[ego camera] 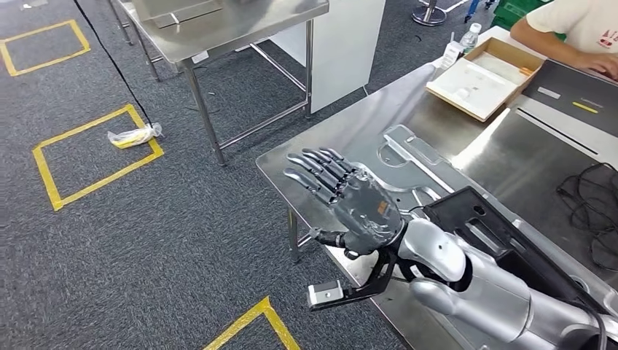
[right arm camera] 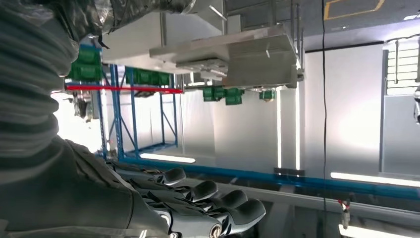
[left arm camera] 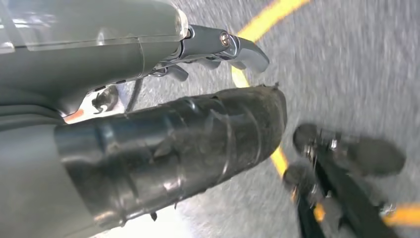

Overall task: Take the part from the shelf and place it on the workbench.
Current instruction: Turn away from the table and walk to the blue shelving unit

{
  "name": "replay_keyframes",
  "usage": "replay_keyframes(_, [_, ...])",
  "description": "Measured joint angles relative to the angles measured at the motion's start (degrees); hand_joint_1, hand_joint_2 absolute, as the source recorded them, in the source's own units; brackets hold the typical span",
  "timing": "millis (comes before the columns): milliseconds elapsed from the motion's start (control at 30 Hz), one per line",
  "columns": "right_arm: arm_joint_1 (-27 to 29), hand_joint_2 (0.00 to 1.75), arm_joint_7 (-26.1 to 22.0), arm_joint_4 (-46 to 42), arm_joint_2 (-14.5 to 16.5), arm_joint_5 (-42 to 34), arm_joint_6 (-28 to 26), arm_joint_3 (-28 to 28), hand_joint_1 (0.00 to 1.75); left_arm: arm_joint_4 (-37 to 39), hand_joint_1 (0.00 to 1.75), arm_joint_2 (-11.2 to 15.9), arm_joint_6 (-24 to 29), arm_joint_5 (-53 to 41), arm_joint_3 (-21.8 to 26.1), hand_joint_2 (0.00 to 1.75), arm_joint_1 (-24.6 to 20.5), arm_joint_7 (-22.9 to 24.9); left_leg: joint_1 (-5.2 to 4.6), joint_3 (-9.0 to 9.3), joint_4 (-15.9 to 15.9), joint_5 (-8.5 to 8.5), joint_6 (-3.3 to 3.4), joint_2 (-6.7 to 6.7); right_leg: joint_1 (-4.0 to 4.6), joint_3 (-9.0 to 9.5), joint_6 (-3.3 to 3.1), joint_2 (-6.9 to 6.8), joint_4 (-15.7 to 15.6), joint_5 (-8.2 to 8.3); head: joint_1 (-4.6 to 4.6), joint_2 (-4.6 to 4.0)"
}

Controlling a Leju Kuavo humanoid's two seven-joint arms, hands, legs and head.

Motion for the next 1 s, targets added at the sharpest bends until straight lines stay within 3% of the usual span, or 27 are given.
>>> replay_keyframes(33, [-0.3,1.75,-0.7,0.2,-0.5,0.3,0.7,-0.7,0.0,0.4,0.0,0.6,0.0,0.3,0.0,0.0,-0.1,-0.2,-0.06,2.11,-3.7,1.37,-0.11,1.28,-0.07,0.04,0.39,-0.43,0.3,-0.29,-0.01,0.0])
replay_keyframes(100, [-1.2,1.75,-1.7,0.6,-1.1,1.0,2.3,-1.9,0.0,1.1,0.0,1.5,0.1,0.9,0.0,0.0,-0.5,-0.3,-0.48,4.85,-9.0,2.72,0.42,3.0,0.1,0.03,1.3,-1.31,1.0,-0.86,0.03,0.0])
replay_keyframes(133, [-1.7,1.75,-2.0,0.9,-1.1,1.2,2.9,-2.3,0.0,1.4,0.0,1.7,0.2,1.1,0.0,0.0,-0.7,-0.2,-0.75,5.06,-9.7,2.57,0.82,3.16,0.25,0.05,1.67,-1.83,1.1,-1.03,0.06,0.0])
replay_keyframes(200, [-2.5,1.75,-2.5,1.5,-1.0,1.4,3.5,-2.7,0.0,1.8,0.0,1.8,0.6,1.4,0.1,0.0,-0.9,0.1,-0.83,4.9,-9.9,2.72,1.74,1.77,0.22,0.32,2.28,-2.72,0.9,-1.22,0.08,0.0])
replay_keyframes(233, [-2.8,1.75,-2.6,1.8,-1.0,1.4,3.6,-2.8,0.0,2.0,0.0,1.8,0.7,1.5,0.1,0.0,-0.9,0.4,-0.77,4.91,-10.0,2.84,2.09,1.1,0.02,0.4,2.56,-1.96,1.2,-1.68,0.08,0.0])
replay_keyframes(300, [-3.0,1.75,-2.7,2.4,-0.9,1.4,3.7,-2.9,0.0,2.2,0.0,1.8,1.0,1.4,0.1,0.0,-0.9,1.1,-0.58,5.01,-10.3,3.09,2.72,-0.22,-0.33,-0.98,2.88,1.39,4.8,-4.31,0.1,0.0])
replay_keyframes(333, [-3.0,1.75,-2.7,2.8,-0.9,1.4,3.6,-2.9,0.0,2.3,0.0,1.8,1.1,1.3,0.1,0.0,-1.0,1.5,-0.63,4.95,-10.3,3.14,2.89,-0.93,-0.37,-2.65,2.86,3.15,8.4,-6.22,0.1,0.0])
replay_keyframes(400, [-2.8,1.75,-2.8,3.4,-0.9,1.3,3.6,-2.8,0.0,2.3,0.0,1.8,1.3,0.8,0.1,0.0,-1.1,2.1,-0.86,4.86,-10.3,3.21,3.11,-2.53,-0.26,-6.55,2.66,4.36,15.7,-8.9,0.1,0.0])
replay_keyframes(433, [-2.7,1.75,-2.8,3.7,-0.9,1.3,3.6,-2.7,0.0,2.3,0.0,1.8,1.5,0.7,0.1,0.0,-1.1,2.2,-1.01,4.86,-10.3,3.23,3.16,-3.42,-0.17,-7.69,2.46,4.5,17.3,-8.74,0.1,0.0])
replay_keyframes(467, [-2.6,1.75,-2.8,3.8,-0.9,1.2,3.5,-2.7,0.0,2.3,0.0,1.8,1.6,0.5,0.1,0.0,-1.1,2.3,-1.17,4.94,-10.2,3.24,3.18,-4.3,-0.06,-7.76,2.15,4.66,16.6,-7.36,0.09,0.0])
replay_keyframes(500, [-2.5,1.75,-2.8,4.0,-0.9,1.1,3.5,-2.7,0.0,2.3,0.0,1.8,1.7,0.5,0.1,0.0,-1.0,2.3,-1.29,5.07,-10.2,3.25,3.19,-5.17,0.09,-6.84,1.73,5.11,13.9,-5.09,0.09,0.0])
replay_keyframes(567, [-2.5,1.75,-2.8,4.1,-0.9,1.1,3.5,-2.7,0.0,2.4,0.0,1.8,1.7,0.4,0.1,0.0,-1.1,2.3,-1.4,5.19,-10.2,3.28,3.12,-6.76,0.37,-3.93,0.69,7.76,6.3,-0.83,0.06,0.0])
replay_keyframes(633, [-2.6,1.75,-2.8,4.3,-0.9,1.1,3.5,-2.7,0.0,2.5,0.0,1.8,1.8,0.2,0.1,0.0,-1.1,2.3,-1.17,4.84,-10.2,3.48,2.74,-8.16,0.61,-2.37,0.11,9.71,2.3,0.44,0.05,0.0])
replay_keyframes(700, [-2.6,1.75,-2.7,4.3,-0.9,1.0,3.4,-2.8,0.0,2.6,0.0,1.8,1.9,-0.8,0.1,0.0,-1.0,2.2,-0.88,4.49,-10.4,3.8,2.04,-9.44,0.76,-2.02,0.01,8.86,1.5,0.42,0.05,0.0])
replay_keyframes(733, [-2.5,1.75,-2.6,4.3,-0.9,0.8,3.3,-3.0,0.0,2.6,0.0,1.8,2.0,-1.7,0.0,0.0,-0.9,1.9,-0.89,4.34,-10.2,3.72,1.79,-8.79,0.71,-1.69,-0.07,8.07,0.9,0.64,0.04,0.0])
replay_keyframes(800, [-1.9,1.75,-2.5,4.3,-1.2,0.5,2.8,-3.5,0.0,2.7,0.0,1.8,2.7,-4.3,-0.6,0.0,-0.7,0.9,-1.15,3.09,-7.4,1.84,1.43,-5.18,0.55,-0.9,-0.38,6.36,-0.3,1.12,0.0,0.0])
replay_keyframes(833, [-1.5,1.75,-2.6,4.3,-1.5,0.3,2.6,-3.8,0.0,2.7,0.0,1.9,3.1,-5.5,-1.2,0.0,-0.7,-0.1,-1.16,1.7,-4.5,0.1,1.3,-3.01,0.6,-0.67,-0.52,5.44,-0.6,1.21,-0.02,0.0])
replay_keyframes(900, [-0.8,1.75,-3.0,4.3,-1.9,0.1,2.6,-4.3,0.0,2.7,0.0,2.0,4.1,-6.9,-2.6,0.0,-0.7,-2.6,-0.91,-1.59,2.4,-3.11,0.76,-1.46,0.7,-0.67,-0.67,3.54,-0.6,1.12,-0.02,0.0])
replay_keyframes(933, [-0.5,1.75,-3.2,4.3,-2.0,0.1,2.8,-4.3,0.0,2.7,0.0,2.1,4.6,-7.0,-3.1,0.0,-0.6,-3.9,-0.72,-2.46,4.3,-3.57,0.47,-1.26,0.69,-0.71,-0.64,2.62,-0.5,1.02,-0.02,0.0])
replay_keyframes(967, [-0.4,1.75,-3.4,4.1,-1.9,0.1,3.3,-4.3,0.0,2.7,0.0,2.1,5.0,-7.0,-3.5,0.0,-0.5,-5.0,-0.53,-2.24,4.2,-2.99,0.2,-1.06,0.64,-0.74,-0.55,1.77,-0.3,0.89,-0.02,0.0])
replay_keyframes(1000, [-0.3,1.75,-3.3,3.7,-1.5,0.3,4.0,-4.3,0.0,2.7,0.0,2.1,5.2,-7.0,-3.7,0.0,-0.3,-5.8,-0.36,-0.76,1.7,-1.47,-0.01,-0.65,0.57,-0.73,-0.38,1.0,-0.1,0.69,-0.02,0.0])
